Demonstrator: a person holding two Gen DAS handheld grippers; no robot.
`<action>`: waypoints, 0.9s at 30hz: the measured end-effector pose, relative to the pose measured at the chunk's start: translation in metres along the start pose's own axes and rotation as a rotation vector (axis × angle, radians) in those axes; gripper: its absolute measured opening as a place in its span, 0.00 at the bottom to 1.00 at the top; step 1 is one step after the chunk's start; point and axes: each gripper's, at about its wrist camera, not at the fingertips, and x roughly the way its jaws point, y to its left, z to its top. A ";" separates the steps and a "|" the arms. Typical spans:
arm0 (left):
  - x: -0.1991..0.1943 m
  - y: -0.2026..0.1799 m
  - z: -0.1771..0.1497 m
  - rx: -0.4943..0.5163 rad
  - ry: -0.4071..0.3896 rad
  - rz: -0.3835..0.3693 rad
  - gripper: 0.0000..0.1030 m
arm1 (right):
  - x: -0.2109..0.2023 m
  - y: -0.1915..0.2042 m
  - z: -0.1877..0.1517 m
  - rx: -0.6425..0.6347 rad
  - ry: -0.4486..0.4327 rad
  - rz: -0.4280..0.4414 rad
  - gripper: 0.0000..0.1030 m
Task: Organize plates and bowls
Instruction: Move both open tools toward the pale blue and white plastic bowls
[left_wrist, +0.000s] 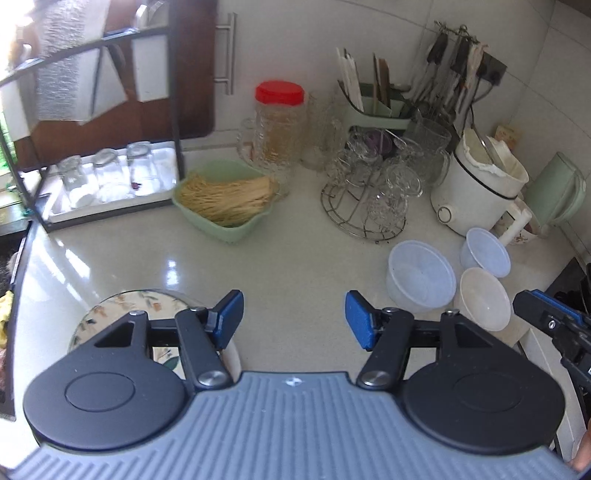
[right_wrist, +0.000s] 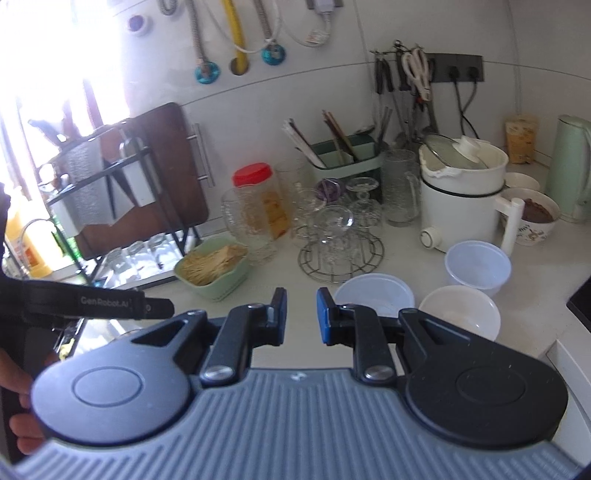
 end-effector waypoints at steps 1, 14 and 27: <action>0.006 -0.002 0.003 0.015 -0.004 -0.003 0.65 | 0.004 -0.002 0.000 0.012 0.003 -0.007 0.20; 0.093 -0.004 0.054 0.012 0.041 -0.146 0.65 | 0.047 -0.028 0.013 0.119 0.032 -0.167 0.22; 0.168 -0.049 0.064 0.078 0.147 -0.295 0.64 | 0.083 -0.066 0.007 0.143 0.206 -0.166 0.50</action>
